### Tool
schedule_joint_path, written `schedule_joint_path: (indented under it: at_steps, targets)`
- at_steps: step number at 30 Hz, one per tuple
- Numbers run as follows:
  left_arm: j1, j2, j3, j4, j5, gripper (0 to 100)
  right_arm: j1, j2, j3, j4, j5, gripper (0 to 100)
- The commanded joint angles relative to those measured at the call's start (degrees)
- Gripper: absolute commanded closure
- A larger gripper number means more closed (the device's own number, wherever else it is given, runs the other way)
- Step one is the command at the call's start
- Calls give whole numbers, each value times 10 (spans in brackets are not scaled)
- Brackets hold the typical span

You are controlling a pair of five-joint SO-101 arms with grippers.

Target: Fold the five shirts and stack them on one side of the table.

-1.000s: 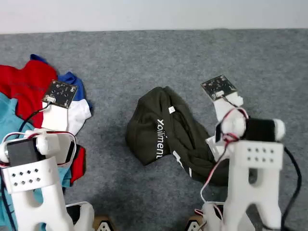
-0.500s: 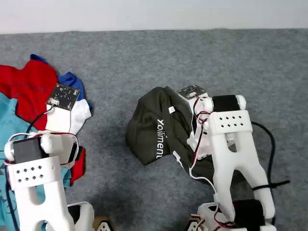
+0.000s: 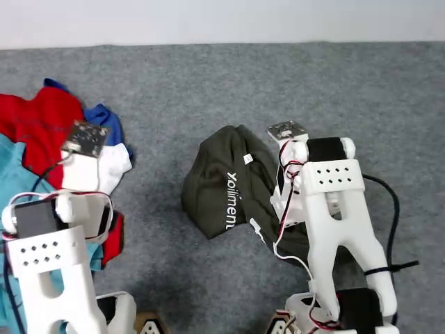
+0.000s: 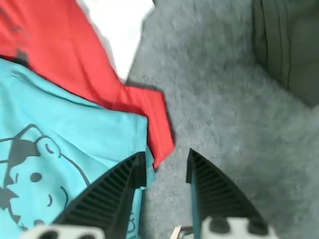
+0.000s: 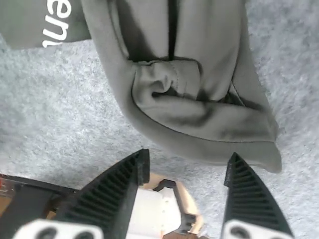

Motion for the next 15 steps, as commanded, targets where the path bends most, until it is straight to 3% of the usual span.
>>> schedule_joint_path:
  at_steps: [1,8,15]
  targets:
    - [-3,-2,-57,8,42,863,-1,5,-34,10,-14,742]
    - [-3,-2,-73,9,80,863,14,19,-22,-73,-48,742]
    - [-27,2,-72,17,79,863,15,157,10,-144,-45,742]
